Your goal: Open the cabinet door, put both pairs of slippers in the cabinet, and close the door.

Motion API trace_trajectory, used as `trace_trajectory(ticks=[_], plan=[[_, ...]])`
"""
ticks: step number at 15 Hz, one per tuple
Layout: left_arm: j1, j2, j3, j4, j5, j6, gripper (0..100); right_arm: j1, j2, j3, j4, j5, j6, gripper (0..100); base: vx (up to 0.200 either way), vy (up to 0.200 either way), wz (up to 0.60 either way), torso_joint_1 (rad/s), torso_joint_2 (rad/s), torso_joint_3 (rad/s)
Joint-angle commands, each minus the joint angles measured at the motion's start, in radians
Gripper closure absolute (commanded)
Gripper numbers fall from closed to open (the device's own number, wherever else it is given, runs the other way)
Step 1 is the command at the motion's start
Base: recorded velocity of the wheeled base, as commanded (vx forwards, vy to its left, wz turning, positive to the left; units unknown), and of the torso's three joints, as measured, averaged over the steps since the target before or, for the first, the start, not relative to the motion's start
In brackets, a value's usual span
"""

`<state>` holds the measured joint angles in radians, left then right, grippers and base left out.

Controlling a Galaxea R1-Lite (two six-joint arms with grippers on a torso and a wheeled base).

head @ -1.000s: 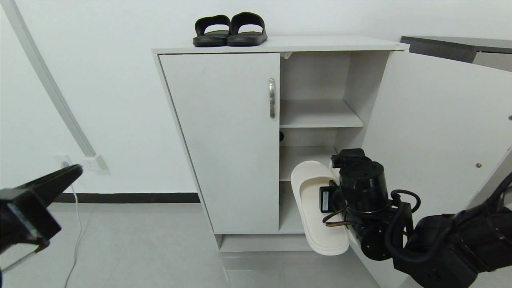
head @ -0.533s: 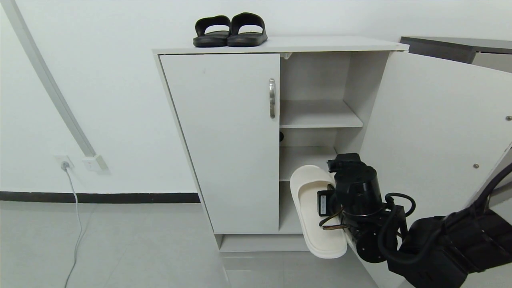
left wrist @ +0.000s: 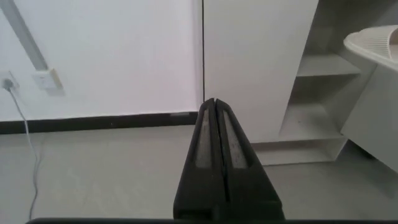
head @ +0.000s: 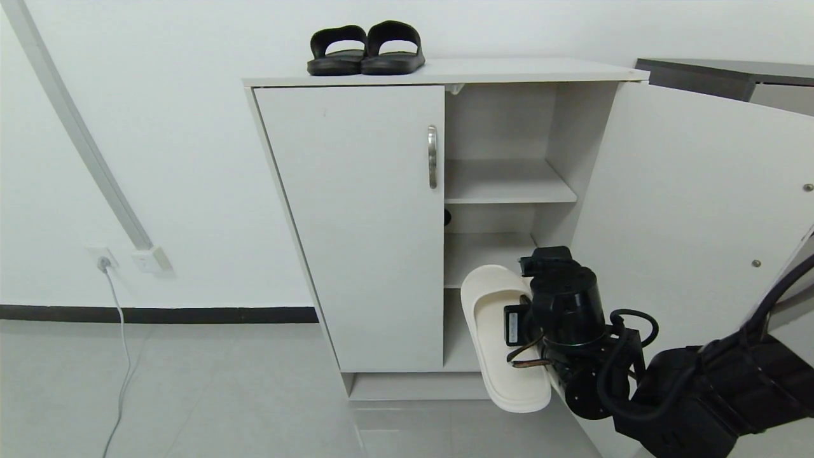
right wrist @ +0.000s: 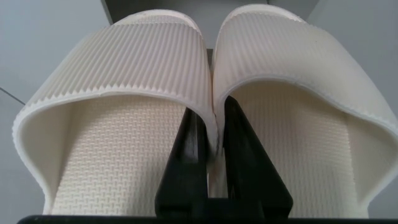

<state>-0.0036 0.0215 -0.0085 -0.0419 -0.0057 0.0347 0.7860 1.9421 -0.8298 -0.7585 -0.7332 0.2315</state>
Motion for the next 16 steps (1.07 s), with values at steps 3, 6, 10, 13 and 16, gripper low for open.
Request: trace_trajectory(ticks=[3, 6, 10, 13, 16], plan=[[0.002, -0.021, 0.009, 0.04, -0.037, 0.019, 100, 0.003, 0.02, 0.008, -0.051, -0.002, -0.006, 100, 0.0, 0.0, 0.0, 0.0, 0.0, 0.0], [0.002, -0.021, 0.007, 0.045, -0.03, -0.019, 100, 0.004, 0.026, -0.014, -0.059, 0.0, -0.004, 100, 0.0, 0.0, 0.0, 0.0, 0.0, 0.0], [0.002, -0.02, 0.007, 0.043, -0.03, -0.016, 100, -0.002, 0.08, -0.127, -0.051, -0.072, 0.02, 100, 0.0, 0.0, 0.0, 0.0, 0.0, 0.0], [0.002, -0.021, 0.007, 0.043, -0.03, -0.016, 100, 0.001, 0.09, -0.123, -0.051, -0.077, 0.023, 100, 0.0, -0.2, 0.0, 0.004, 0.0, 0.002], [0.002, -0.021, 0.007, 0.043, -0.03, -0.018, 100, 0.004, 0.089, -0.103, -0.058, -0.075, 0.023, 100, 0.0, -0.133, 0.0, 0.003, 0.0, 0.006]])
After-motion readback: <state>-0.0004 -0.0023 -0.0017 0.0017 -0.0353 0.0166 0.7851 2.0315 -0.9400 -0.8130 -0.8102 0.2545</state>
